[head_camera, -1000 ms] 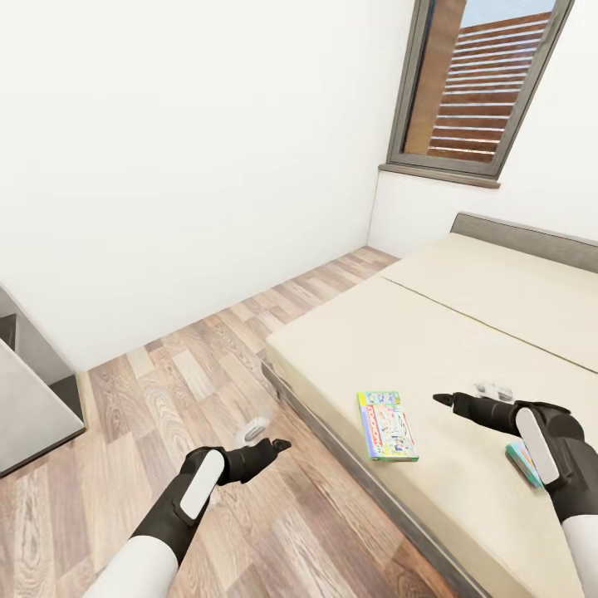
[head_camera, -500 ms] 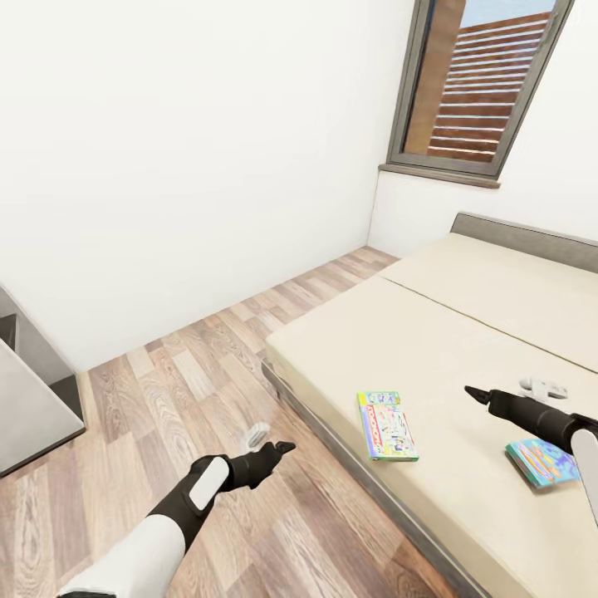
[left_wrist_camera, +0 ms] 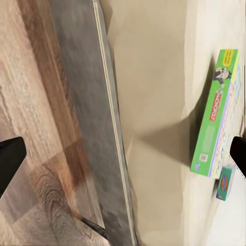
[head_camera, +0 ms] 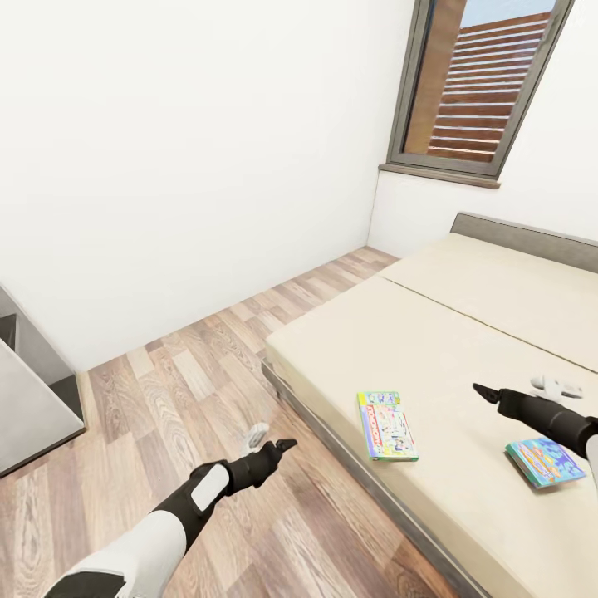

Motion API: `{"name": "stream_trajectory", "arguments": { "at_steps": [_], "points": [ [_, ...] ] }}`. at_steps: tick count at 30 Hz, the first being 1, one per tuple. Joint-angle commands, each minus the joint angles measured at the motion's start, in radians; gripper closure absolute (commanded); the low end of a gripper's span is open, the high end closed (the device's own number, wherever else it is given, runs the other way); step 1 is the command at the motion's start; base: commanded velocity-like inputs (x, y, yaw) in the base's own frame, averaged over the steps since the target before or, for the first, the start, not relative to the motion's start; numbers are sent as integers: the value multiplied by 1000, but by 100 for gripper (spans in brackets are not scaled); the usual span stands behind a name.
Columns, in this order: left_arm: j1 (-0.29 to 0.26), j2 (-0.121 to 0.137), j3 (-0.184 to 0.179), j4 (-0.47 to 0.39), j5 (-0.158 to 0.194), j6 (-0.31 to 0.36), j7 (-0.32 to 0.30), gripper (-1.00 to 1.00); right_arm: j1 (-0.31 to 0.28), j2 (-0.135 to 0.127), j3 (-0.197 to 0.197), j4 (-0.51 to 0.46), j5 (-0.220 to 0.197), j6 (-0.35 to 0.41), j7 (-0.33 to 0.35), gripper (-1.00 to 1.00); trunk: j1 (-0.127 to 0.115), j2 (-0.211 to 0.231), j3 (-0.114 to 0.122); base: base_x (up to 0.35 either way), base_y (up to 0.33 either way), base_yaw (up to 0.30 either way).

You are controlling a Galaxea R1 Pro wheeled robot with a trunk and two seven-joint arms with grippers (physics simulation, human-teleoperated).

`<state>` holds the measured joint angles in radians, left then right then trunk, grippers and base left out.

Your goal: Put all the toys in the child's room - the three board games (two on the bed and one on the table), the two jigsaw puzzles on the table, and the tennis ball on the table - inside the toy box on the table in the child's room.

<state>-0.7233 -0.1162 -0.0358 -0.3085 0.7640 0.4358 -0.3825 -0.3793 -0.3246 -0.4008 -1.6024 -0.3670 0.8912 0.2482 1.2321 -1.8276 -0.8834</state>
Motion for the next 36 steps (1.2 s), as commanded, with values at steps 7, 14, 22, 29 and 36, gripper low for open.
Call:
{"name": "stream_trajectory", "arguments": {
  "at_steps": [7,14,22,29,36],
  "points": [
    [-4,1,-4,18,12,-23,-32,-100,2,-2,-5,-8,7,4,12,-100,0,0,-1,0,0,0],
    [-3,0,-7,26,11,-66,-69,-100,3,-5,-6,-11,7,3,50,-100,0,0,-1,0,0,0],
    [2,1,-10,31,8,-119,-108,-100,4,-7,-18,-12,8,2,103,-100,0,0,-1,0,0,0],
    [3,1,-10,32,7,-130,-116,-100,4,-7,-23,-13,8,2,115,-100,0,0,-1,0,0,0],
    [4,1,-9,32,6,-132,-110,-100,4,-7,-26,-13,8,2,120,-100,0,0,-1,0,0,0]
  ]
}}
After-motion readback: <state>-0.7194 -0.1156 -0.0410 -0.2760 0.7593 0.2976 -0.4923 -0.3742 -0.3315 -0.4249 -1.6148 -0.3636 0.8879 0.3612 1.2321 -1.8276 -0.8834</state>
